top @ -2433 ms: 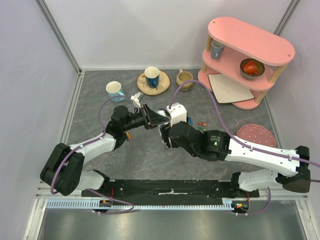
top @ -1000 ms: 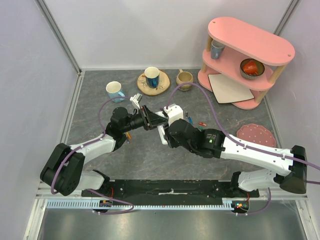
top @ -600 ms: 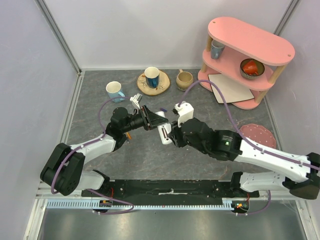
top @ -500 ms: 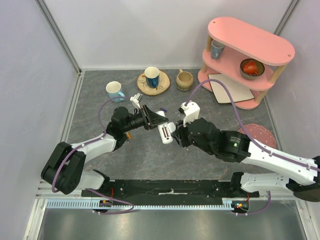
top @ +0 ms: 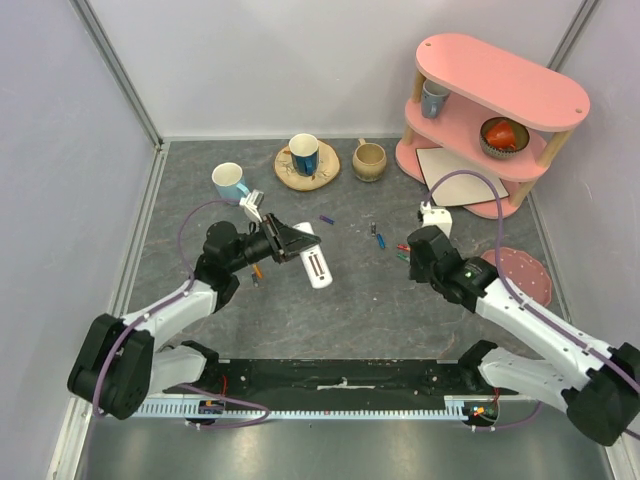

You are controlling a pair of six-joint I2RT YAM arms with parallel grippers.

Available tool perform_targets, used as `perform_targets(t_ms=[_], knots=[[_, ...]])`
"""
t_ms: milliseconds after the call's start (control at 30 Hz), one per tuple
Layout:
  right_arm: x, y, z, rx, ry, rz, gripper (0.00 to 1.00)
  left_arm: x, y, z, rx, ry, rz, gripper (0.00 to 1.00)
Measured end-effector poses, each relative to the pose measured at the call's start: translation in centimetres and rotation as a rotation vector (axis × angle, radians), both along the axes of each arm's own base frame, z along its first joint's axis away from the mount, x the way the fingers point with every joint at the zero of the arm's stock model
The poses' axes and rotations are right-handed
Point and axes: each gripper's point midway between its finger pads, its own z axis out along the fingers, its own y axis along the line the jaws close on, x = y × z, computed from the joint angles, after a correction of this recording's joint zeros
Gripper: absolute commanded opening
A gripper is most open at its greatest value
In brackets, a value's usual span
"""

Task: Load the batteries into the remote control

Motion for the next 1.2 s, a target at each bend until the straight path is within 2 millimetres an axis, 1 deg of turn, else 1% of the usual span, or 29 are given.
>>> perform_targets(t_ms=[67, 167, 267, 400, 533, 633, 667, 733, 767, 867, 933, 967, 1033, 1067, 1133, 1200], knots=[[0.7, -1.7, -1.6, 0.001, 0.042, -0.063, 0.24, -0.7, 0.6, 0.2, -0.006, -0.013, 0.001, 0.02], [1.1, -3.9, -4.1, -0.002, 0.117, -0.137, 0.24, -1.5, 1.1, 0.2, -0.01, -0.022, -0.002, 0.02], [1.6, -5.3, -6.0, -0.015, 0.184, -0.176, 0.24, -2.0, 1.2, 0.0, -0.013, -0.026, -0.01, 0.02], [2.1, -6.1, -8.2, -0.051, 0.257, -0.173, 0.24, -2.7, 1.3, -0.7, -0.02, -0.018, -0.036, 0.02], [1.9, -6.6, -11.1, -0.086, 0.357, -0.154, 0.26, -3.2, 1.2, -0.9, -0.034, -0.012, -0.058, 0.02], [2.1, -6.9, -12.1, -0.091, 0.388, -0.152, 0.29, -3.4, 1.2, -0.7, -0.043, -0.02, -0.071, 0.02], [2.2, -6.9, -12.2, -0.087, 0.386, -0.151, 0.39, -3.5, 1.2, -0.7, -0.044, -0.023, -0.072, 0.02], [2.5, -6.9, -12.1, -0.077, 0.378, -0.15, 0.54, -3.5, 1.2, -0.5, -0.045, -0.026, -0.072, 0.02], [2.6, -6.9, -12.1, -0.075, 0.374, -0.148, 0.63, -3.6, 1.2, -0.5, -0.045, -0.028, -0.072, 0.02], [2.7, -6.8, -11.9, -0.067, 0.367, -0.14, 0.73, -3.8, 1.4, -0.2, -0.044, -0.035, -0.071, 0.02], [2.9, -6.7, -11.2, -0.057, 0.344, -0.135, 0.77, -4.0, 1.4, -0.3, -0.035, -0.034, -0.071, 0.02], [3.0, -6.6, -10.7, -0.048, 0.326, -0.135, 0.79, -4.0, 1.5, -0.4, -0.027, -0.032, -0.07, 0.02], [3.4, -6.5, -9.3, -0.028, 0.277, -0.132, 0.78, -4.1, 1.5, -0.7, -0.014, -0.025, -0.07, 0.02], [3.6, -6.4, -8.6, -0.019, 0.252, -0.131, 0.74, -4.2, 1.6, -1.0, -0.006, -0.02, -0.07, 0.02], [3.9, -6.1, -7.2, 0.0, 0.201, -0.121, 0.7, -4.3, 1.6, -1.4, 0.009, -0.011, -0.07, 0.02], [4.3, -5.3, -6.0, 0.007, 0.151, -0.096, 0.65, -4.4, 1.8, -1.7, 0.025, -0.004, -0.067, 0.02]])
